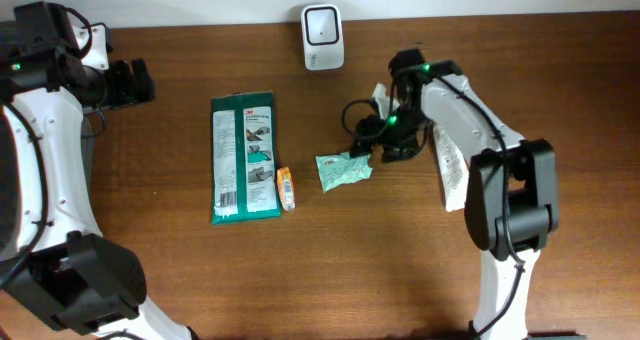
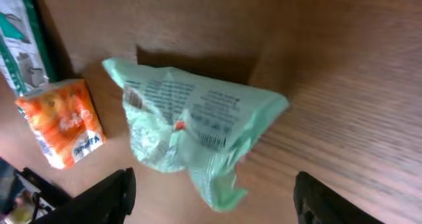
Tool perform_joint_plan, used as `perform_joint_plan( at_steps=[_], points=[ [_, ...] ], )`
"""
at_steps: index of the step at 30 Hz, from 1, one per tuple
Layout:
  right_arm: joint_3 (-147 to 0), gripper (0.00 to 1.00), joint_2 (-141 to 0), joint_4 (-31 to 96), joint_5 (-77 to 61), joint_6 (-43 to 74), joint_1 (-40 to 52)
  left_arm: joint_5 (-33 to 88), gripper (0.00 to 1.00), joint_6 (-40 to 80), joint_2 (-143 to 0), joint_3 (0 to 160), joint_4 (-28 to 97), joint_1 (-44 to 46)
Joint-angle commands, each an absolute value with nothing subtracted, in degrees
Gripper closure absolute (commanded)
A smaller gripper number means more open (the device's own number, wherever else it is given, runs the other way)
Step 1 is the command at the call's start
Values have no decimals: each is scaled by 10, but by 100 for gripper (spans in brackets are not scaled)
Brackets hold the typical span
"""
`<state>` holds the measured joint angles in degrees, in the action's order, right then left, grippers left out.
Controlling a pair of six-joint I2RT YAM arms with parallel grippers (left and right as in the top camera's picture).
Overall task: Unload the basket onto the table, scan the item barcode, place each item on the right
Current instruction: 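Lift the mint-green pack and hold it at the scanner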
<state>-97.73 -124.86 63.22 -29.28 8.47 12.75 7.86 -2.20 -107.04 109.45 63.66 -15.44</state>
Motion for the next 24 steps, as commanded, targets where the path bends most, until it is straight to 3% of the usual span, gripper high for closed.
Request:
perform_joint_plan(
  at_steps=[1,5,8,10,12,13,19,24],
  points=[
    [-940,26,-1251,579,-335,125,131,76,1,-31,-1067,1098,636,-154],
    [-876,35,-1251,492,-343,164,131,77,1,-31,-1067,1098,636,-154],
    [-846,47,-1251,447,-360,164,131,76,1,-31,-1067,1098,636,-154],
    [-838,65,-1251,437,-360,164,131,77,1,-31,-1067,1098,636,-154],
    [-838,89,-1251,437,-382,146,131,76,1,-31,-1067,1098,636,-154],
    [-839,94,-1251,437,-396,131,131,76,1,-31,-1067,1098,636,-154],
    [-846,96,-1190,437,-479,78,114,76,1,-31,-1067,1098,636,-154],
    [-846,96,-1010,441,-481,89,92,76,1,-31,-1067,1098,636,-154]
  ],
)
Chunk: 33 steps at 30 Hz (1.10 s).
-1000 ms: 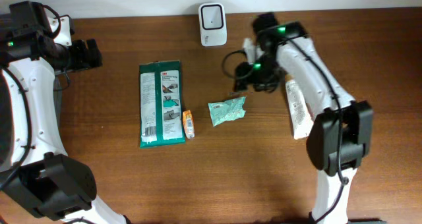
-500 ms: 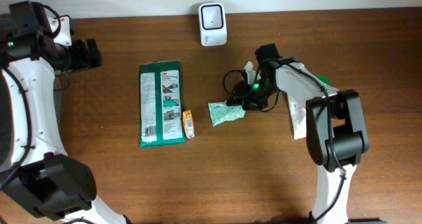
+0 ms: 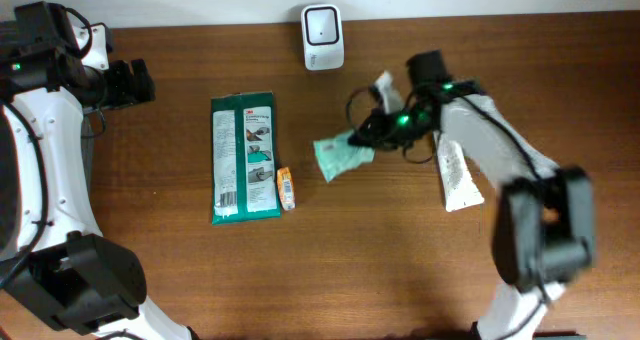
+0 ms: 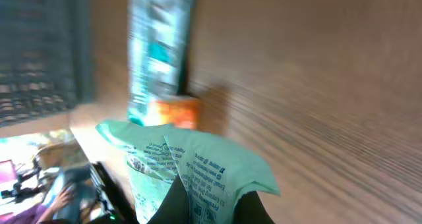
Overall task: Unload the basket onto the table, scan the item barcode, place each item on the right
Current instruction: 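Lift the mint-green pack and hold it at the scanner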
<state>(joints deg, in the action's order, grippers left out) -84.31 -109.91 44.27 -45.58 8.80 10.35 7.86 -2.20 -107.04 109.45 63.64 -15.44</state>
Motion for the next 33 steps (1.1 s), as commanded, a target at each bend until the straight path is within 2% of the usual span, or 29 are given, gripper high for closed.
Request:
perform_joint_plan(
  at_steps=[1,5,11,13,17,19,21,24,29,31,33],
  points=[
    [-846,96,-963,442,-468,111,86,76,1,-31,-1067,1098,636,-154],
    [-846,96,-853,474,-391,171,84,76,1,-31,-1067,1098,636,-154],
    [-860,96,-836,480,-369,185,96,76,1,-31,-1067,1098,636,-154],
    [-927,96,-862,521,-283,184,124,76,1,-31,-1067,1098,636,-154],
    [-1157,96,-998,605,-70,136,185,76,1,-31,-1067,1098,636,-154],
    [-1210,96,-1068,554,105,112,209,76,1,-31,-1067,1098,636,-154],
    [-1210,96,-1126,442,220,27,228,77,1,-31,-1067,1098,636,-154],
    [-1210,96,-1203,287,295,-105,242,77,1,-31,-1067,1098,636,-154],
    [-1210,96,-1309,27,320,-314,251,76,1,-31,-1067,1098,636,-154],
    [-1210,96,-1357,-100,309,-437,253,76,1,-31,-1067,1098,636,-154],
    [-1210,96,-1377,-126,284,-464,254,76,1,-31,-1067,1098,636,-154]
  ],
)
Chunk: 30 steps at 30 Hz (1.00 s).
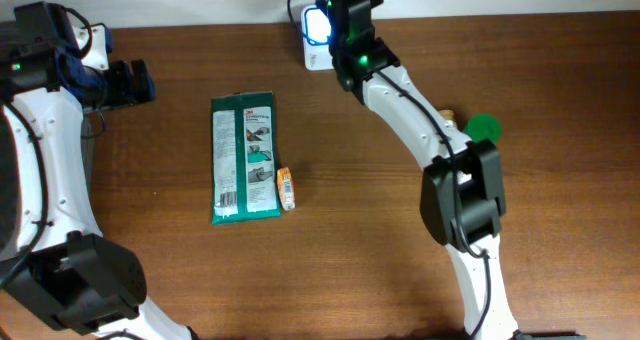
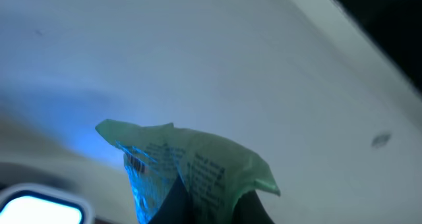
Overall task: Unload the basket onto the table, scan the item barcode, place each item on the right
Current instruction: 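Lift the mint-green pack and hold it at the scanner, then lower the mint-green pack onto the table right of center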
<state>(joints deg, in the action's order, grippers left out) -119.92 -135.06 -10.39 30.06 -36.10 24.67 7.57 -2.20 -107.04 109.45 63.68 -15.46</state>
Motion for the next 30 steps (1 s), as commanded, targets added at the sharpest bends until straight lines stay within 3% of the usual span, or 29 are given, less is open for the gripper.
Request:
perform_joint_plan(
  at_steps=[1,7,16,25,30],
  points=[
    [-1210,96,-1388,-133,261,-480,254,76,1,-31,-1067,1098,636,-154],
    [-1210,96,-1443,-180,218,-600,251,77,1,-31,-1067,1098,636,-154],
    [-1210,96,-1445,-181,197,-600,247,76,1,-31,-1067,1098,636,-154],
    [-1210,96,-1384,-162,209,-512,243,76,1,-31,-1067,1098,636,-154],
    [-1210,96,-1293,-38,211,-352,244,76,1,-31,-1067,1098,636,-154]
  ],
)
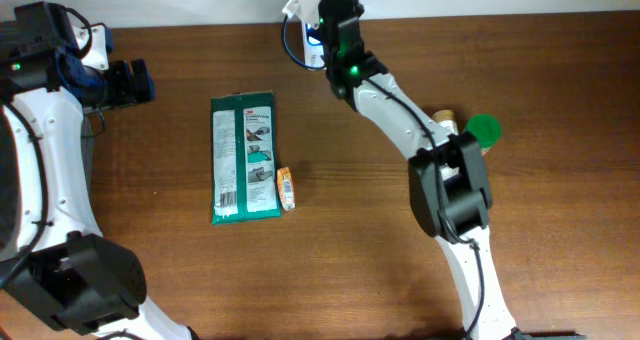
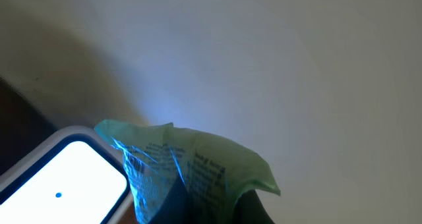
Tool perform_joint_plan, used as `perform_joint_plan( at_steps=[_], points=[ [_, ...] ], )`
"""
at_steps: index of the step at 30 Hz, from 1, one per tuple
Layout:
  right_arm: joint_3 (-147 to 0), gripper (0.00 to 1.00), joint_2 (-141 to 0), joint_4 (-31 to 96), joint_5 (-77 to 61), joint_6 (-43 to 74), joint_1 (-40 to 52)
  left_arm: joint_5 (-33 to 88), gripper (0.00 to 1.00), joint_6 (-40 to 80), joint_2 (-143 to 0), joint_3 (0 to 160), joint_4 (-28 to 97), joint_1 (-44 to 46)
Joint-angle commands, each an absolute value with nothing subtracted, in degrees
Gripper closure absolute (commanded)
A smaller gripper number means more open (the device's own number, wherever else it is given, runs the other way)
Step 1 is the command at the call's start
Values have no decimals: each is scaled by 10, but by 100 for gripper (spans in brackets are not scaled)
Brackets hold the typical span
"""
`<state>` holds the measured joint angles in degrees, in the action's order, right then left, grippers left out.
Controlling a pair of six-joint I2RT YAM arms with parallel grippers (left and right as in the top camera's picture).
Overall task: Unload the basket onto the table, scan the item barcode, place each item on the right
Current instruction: 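Lower the mint-green pack onto the table right of center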
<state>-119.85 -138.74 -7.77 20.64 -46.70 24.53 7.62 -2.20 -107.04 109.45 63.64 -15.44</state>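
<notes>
My right gripper is shut on a crumpled pale green packet with black print, which sticks up between the dark fingers. Blue light falls on the packet's left side. The scanner's lit white window sits right beside it at lower left. In the overhead view the right gripper is at the table's far edge over the white scanner, which it mostly hides. My left gripper hovers at the far left, away from all this.
A green wipes pack lies left of centre with a small orange packet at its right edge. A green-capped bottle lies by the right arm's base. A pale wall rises behind the scanner.
The packet stays in my right gripper. The scanner's lit window now fills more of the wrist view and sits closer to the packet. Overhead, the gripper has shifted slightly left.
My right gripper stood open over the green packet lying on the table. Then it was shut on the packet and had it off the wood. A second ago it held the packet at the scanner by the far edge, and now holds it against the lit window.
</notes>
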Motion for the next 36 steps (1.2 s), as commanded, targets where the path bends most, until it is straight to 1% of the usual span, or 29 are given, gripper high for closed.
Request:
perform_joint_plan(
  at_steps=[1,3,5,7,9,11,14,15,16,19,20,22,27,28,29,30,31,33,34,36],
  points=[
    [-1210,96,-1272,2,209,-297,244,76,1,-31,-1067,1098,636,-154],
    [-1210,96,-1226,98,158,-182,243,76,1,-31,-1067,1098,636,-154],
    [-1210,96,-1174,226,83,-63,243,76,1,-31,-1067,1098,636,-154],
    [-1210,96,-1134,345,69,14,243,76,1,-31,-1067,1098,636,-154],
    [-1210,96,-1105,455,43,39,243,76,1,-31,-1067,1098,636,-154],
    [-1210,96,-1090,566,-4,39,243,76,1,-31,-1067,1098,636,-154],
    [-1201,96,-1096,718,-8,66,239,76,1,-31,-1067,1098,636,-154],
    [-1192,96,-1099,741,-8,68,236,76,1,-31,-1067,1098,636,-154],
    [-1159,96,-1103,761,-1,98,227,76,1,-31,-1067,1098,636,-154],
    [-1088,96,-1103,759,32,129,207,76,1,-31,-1067,1098,636,-154],
    [-1020,96,-1103,742,41,129,189,76,1,-31,-1067,1098,636,-154],
    [-953,96,-1103,711,63,115,170,77,1,-31,-1067,1098,636,-154],
    [-858,96,-1103,664,63,79,113,76,1,-31,-1067,1098,636,-154],
    [-851,94,-1103,664,63,80,98,76,1,-31,-1067,1098,636,-154],
    [-850,83,-1103,666,63,80,90,76,1,-31,-1067,1098,636,-154],
    [-850,55,-1103,666,59,80,79,76,1,-31,-1067,1098,636,-154],
    [-853,51,-1103,661,39,79,73,77,1,-31,-1067,1098,636,-154],
    [-865,46,-1103,655,-3,66,71,76,1,-31,-1067,1098,636,-154],
    [-885,38,-1103,658,-47,44,71,76,1,-31,-1067,1098,636,-154],
    [-915,35,-1103,668,-109,18,71,76,1,-31,-1067,1098,636,-154]
  ],
)
